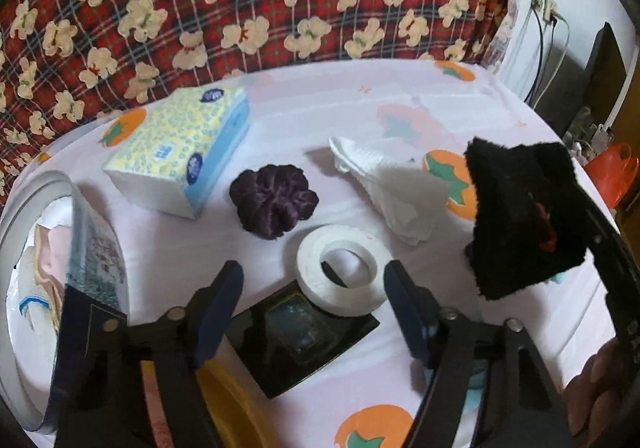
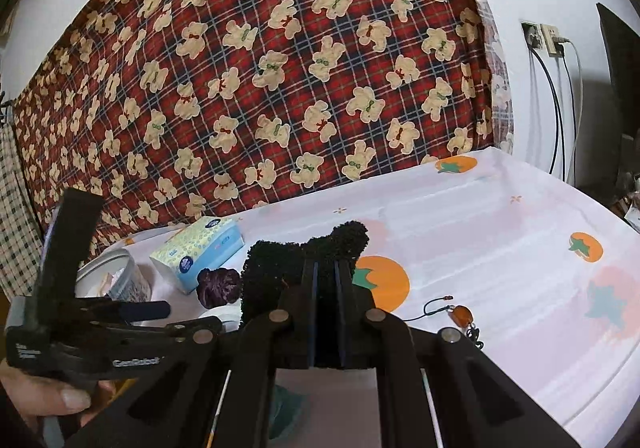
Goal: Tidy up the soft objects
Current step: 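Grasp the white tape roll with the left tool while the right tool holds the black cloth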
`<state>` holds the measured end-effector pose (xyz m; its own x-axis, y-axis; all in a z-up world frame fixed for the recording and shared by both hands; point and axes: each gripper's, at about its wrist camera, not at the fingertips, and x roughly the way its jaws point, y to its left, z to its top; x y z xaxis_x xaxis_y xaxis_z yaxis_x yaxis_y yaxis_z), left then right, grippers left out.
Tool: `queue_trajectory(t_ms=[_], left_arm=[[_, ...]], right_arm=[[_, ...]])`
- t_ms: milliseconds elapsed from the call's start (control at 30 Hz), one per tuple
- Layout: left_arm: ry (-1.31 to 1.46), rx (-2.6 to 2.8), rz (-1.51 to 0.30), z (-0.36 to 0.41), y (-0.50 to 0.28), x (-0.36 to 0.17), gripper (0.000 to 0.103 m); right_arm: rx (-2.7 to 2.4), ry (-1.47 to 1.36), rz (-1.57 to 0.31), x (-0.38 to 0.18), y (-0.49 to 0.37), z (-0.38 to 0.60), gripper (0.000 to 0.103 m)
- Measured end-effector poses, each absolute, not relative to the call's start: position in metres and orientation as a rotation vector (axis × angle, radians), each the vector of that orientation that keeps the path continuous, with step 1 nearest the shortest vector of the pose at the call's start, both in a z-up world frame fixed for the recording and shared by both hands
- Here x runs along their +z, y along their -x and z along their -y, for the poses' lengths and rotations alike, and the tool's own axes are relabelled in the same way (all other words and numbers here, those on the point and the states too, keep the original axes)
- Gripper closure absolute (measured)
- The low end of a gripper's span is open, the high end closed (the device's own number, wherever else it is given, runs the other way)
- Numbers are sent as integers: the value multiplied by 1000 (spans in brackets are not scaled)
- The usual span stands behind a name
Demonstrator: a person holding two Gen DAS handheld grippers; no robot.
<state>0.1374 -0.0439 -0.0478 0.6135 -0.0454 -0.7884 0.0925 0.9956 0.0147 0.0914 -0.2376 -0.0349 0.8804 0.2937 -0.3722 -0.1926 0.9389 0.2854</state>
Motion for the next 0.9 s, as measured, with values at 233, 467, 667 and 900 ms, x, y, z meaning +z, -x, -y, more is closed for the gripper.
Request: queue_trajectory(t_ms=[233, 467, 667, 900], left_arm=[[-60, -58, -971, 49, -152, -60, 44], [-37, -72, -1023, 50, -165, -70, 83], [40, -117, -983, 44, -162, -66, 85], [55, -171, -856, 45, -137, -51, 85]], right_arm=[[251, -241, -426, -35, -91, 238, 94], [244, -216, -417, -34, -89, 234, 94], [241, -221, -411, -33, -88, 235, 94], [235, -223, -390, -31, -85, 237, 94]])
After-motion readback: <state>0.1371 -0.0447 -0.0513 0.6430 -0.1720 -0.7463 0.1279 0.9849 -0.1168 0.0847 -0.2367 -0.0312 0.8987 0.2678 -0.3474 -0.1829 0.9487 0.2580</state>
